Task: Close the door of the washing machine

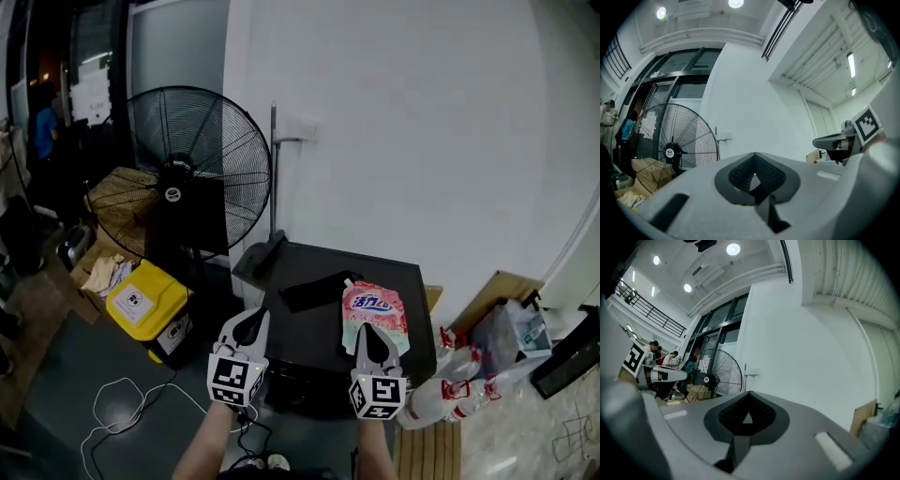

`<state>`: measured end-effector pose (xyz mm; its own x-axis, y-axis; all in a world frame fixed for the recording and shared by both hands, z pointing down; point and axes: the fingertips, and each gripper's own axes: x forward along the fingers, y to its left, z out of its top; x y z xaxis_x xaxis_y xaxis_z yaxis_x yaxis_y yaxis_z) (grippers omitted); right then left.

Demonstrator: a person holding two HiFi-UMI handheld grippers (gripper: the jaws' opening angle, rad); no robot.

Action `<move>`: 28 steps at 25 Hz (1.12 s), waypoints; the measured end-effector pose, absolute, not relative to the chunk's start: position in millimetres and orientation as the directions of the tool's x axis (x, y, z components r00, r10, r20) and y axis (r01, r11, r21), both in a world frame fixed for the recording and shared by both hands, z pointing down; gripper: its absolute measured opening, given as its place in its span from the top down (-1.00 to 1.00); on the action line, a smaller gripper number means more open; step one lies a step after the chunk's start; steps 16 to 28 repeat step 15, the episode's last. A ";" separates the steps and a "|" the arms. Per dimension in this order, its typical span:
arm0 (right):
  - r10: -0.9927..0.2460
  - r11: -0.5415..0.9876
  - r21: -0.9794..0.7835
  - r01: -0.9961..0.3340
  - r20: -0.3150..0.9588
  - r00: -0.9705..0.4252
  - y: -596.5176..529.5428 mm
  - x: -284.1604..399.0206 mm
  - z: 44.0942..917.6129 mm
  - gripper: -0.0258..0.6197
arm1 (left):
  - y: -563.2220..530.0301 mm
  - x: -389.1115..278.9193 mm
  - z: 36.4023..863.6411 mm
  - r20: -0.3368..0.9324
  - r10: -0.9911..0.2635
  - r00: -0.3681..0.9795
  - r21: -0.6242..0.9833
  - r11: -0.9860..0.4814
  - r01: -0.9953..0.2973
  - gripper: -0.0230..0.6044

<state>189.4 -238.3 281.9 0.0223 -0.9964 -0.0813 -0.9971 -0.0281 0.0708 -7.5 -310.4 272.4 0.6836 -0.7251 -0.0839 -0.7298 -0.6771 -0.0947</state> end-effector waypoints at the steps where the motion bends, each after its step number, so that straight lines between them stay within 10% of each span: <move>1: -0.996 -0.027 0.072 -0.997 -0.081 0.021 -238.2 188.7 282.6 0.88 | -310.2 -7.1 273.3 -0.083 -0.724 0.685 -0.095 -0.678 -0.729 0.91; 28: -0.997 -0.018 0.066 -0.998 -0.072 0.014 -246.2 185.6 287.4 0.88 | -316.4 -9.5 278.0 -0.071 -0.725 0.685 -0.097 -0.679 -0.728 0.91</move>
